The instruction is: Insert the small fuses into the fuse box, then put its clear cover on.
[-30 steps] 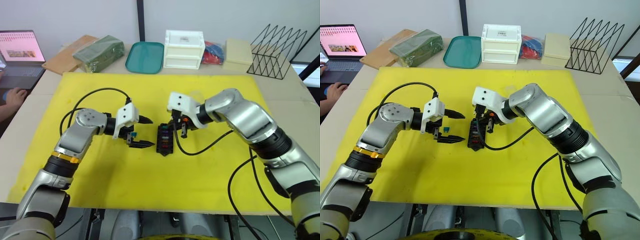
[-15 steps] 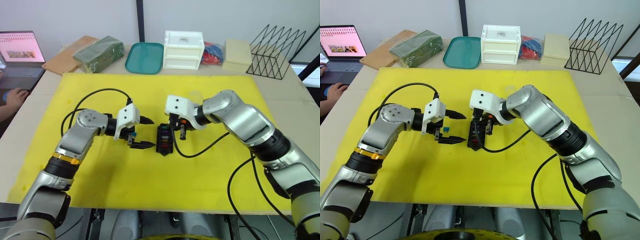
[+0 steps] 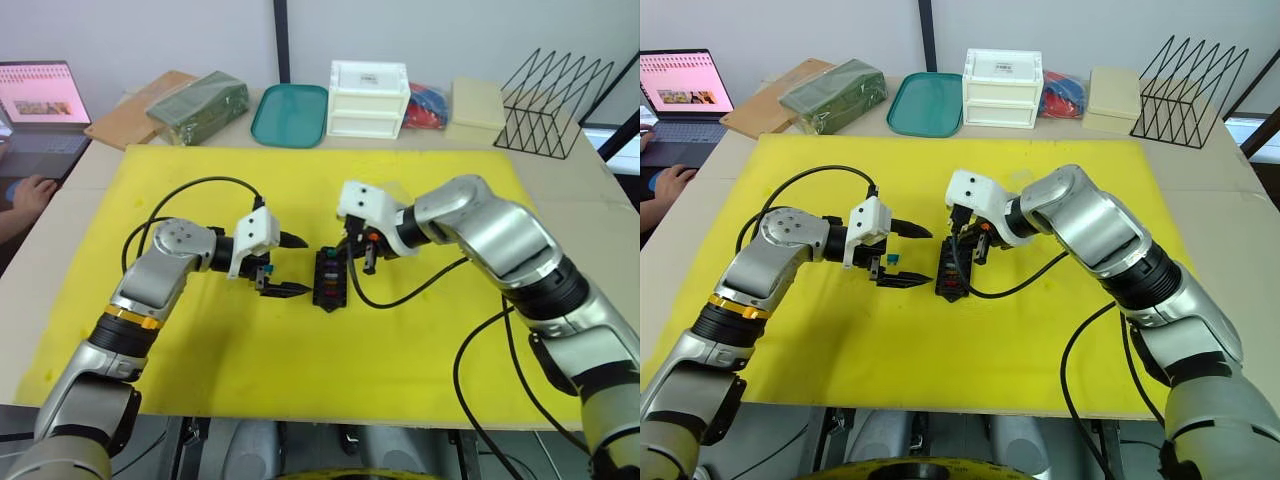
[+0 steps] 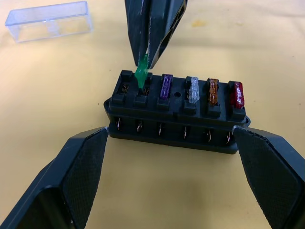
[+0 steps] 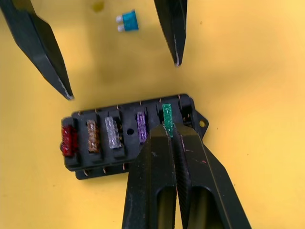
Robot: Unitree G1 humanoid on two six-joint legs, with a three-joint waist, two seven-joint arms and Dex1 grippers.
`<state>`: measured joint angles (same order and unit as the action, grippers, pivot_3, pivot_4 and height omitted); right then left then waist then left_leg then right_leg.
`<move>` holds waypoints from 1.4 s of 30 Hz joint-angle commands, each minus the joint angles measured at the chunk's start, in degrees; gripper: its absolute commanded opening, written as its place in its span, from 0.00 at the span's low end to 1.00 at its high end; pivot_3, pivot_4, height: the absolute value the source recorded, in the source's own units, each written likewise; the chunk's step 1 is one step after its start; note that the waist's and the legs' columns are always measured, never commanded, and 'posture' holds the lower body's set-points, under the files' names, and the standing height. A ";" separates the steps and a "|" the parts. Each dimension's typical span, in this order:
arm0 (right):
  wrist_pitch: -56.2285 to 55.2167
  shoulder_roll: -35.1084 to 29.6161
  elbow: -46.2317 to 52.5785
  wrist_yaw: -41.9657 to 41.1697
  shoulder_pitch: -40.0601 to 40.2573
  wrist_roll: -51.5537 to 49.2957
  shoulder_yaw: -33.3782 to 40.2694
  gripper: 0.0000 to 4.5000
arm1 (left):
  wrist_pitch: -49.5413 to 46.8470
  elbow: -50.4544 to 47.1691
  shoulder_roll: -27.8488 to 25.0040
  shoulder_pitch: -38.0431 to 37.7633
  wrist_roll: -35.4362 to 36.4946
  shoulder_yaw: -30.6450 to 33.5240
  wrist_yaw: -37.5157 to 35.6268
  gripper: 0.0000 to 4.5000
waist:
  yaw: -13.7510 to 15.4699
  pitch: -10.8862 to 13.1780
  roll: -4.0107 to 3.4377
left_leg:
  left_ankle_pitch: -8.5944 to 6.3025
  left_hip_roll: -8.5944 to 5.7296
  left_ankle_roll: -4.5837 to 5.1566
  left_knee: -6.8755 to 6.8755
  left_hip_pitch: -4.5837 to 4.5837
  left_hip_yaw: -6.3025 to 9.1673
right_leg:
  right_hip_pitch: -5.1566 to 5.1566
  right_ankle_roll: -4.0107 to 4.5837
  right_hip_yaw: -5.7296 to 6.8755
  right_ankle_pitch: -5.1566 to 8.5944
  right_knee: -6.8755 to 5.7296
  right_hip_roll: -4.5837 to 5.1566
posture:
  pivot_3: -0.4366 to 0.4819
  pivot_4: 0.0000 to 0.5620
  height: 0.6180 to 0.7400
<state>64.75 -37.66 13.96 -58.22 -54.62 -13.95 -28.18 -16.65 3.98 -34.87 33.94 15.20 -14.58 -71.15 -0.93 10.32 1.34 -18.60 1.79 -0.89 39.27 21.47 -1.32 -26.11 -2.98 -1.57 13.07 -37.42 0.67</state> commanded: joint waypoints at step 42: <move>-5.83 -0.87 -1.00 2.24 1.72 2.87 -2.61 0.00 | -0.01 -3.54 -0.31 -0.59 0.55 1.37 -0.09 0.99 | -0.02 0.00 0.00 | 0.00 0.00 0.00 0.00 -0.01 0.00 | 0.01 0.00 0.00 0.00 0.00 0.00 | 0.48 0.27 1.00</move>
<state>59.29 -37.93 13.15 -56.14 -52.60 -12.22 -30.36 -16.89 2.14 -34.78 32.85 15.21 -14.57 -71.04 -0.95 10.32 1.34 -18.60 1.78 -0.89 39.27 21.45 -1.32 -26.10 -2.98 -1.57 13.07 -37.42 0.67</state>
